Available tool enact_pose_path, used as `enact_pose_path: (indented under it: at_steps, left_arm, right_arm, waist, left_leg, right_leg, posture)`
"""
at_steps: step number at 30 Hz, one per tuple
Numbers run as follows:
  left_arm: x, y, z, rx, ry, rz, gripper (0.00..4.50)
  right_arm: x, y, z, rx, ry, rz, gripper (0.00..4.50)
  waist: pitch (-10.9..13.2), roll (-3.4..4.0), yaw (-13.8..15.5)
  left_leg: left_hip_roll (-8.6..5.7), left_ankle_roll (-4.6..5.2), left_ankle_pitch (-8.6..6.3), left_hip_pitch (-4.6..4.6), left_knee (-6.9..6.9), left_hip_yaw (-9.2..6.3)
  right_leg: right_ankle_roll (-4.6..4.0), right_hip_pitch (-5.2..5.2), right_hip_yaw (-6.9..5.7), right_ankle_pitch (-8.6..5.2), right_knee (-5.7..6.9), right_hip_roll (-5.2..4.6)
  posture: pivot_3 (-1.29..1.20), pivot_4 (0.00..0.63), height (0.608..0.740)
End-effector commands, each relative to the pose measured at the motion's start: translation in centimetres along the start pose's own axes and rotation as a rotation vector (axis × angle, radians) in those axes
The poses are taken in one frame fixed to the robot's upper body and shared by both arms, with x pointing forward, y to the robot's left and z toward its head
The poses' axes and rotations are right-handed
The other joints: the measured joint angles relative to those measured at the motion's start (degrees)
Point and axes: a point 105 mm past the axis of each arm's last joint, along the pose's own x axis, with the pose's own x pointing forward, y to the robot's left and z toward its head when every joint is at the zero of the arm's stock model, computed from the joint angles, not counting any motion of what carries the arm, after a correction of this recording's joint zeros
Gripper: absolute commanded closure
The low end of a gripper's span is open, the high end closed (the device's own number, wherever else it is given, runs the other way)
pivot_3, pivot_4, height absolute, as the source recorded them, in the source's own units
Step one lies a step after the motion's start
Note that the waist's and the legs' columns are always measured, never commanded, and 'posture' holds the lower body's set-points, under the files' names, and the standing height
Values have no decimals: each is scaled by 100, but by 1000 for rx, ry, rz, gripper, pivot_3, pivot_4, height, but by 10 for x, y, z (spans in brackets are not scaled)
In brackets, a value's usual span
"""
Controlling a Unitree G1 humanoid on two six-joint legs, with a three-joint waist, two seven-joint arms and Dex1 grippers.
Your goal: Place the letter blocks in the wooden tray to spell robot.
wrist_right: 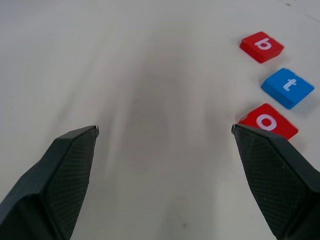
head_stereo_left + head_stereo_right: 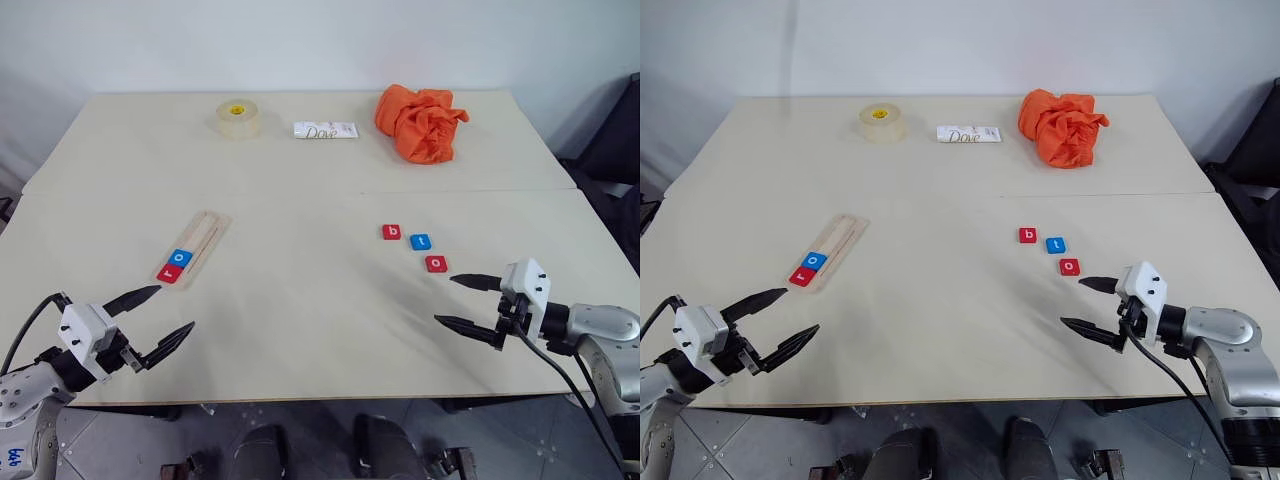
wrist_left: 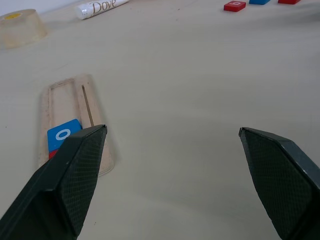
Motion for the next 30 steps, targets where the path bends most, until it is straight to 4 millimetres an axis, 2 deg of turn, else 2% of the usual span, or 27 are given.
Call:
enact_pose_path:
  at_steps: [1,4,8,11,15,20,26,30]
  left_arm:
    - [-2,7,9,22,-39,33,0]
    - [2,13,8,9,-32,86,0]
    - [2,10,10,-19,-41,84,0]
    - [-8,12,11,-36,-25,128,0]
    - [-28,21,3,-106,67,224,0]
    - [-43,27,2,-98,102,288,0]
    - [-39,46,5,-85,152,369,0]
    - [-14,61,15,-130,153,400,0]
  right_arm:
    - [-5,-7,10,-33,-25,-21,32]
    - [-2,-10,16,-34,-46,-28,32]
    - [1,-11,20,-37,-57,-23,32]
    - [3,-13,23,-40,-63,-16,32]
    - [5,-17,27,-44,-72,-4,32]
    - [13,-21,35,-57,-93,24,32]
    - [22,-20,44,-73,-114,67,32]
    - [30,-20,49,-83,-128,90,32]
  waist:
    - [0,0,0]
    - [0,0,0]
    - [0,0,-1]
    - [0,0,-9]
    - [0,-1,-17]
    - [0,0,-11]
    - [0,-1,7]
    - [0,-1,1]
  left_leg:
    - [0,0,0,0,0,0]
    - [0,0,0,0,1,0]
    - [2,-1,-1,0,2,0]
    - [11,-4,-6,0,2,6]
    - [34,-13,-13,2,7,14]
    - [46,-23,-14,5,7,13]
    - [46,-27,-17,3,7,12]
    - [46,-27,-17,4,9,12]
  right_leg:
    - [0,0,0,0,0,0]
    - [0,0,0,0,1,0]
    - [0,0,1,0,2,3]
    - [0,-1,6,0,-2,11]
    - [-1,-4,13,-1,-6,36]
    - [-14,-10,13,-7,2,49]
    - [-23,-11,12,-11,3,48]
    - [-24,-12,12,-11,13,50]
  posture:
    - [0,150,740]
    - [0,150,740]
    - [0,150,740]
    - [0,150,740]
    - [0,150,740]
    - [0,150,740]
    - [0,150,740]
    - [0,150,740]
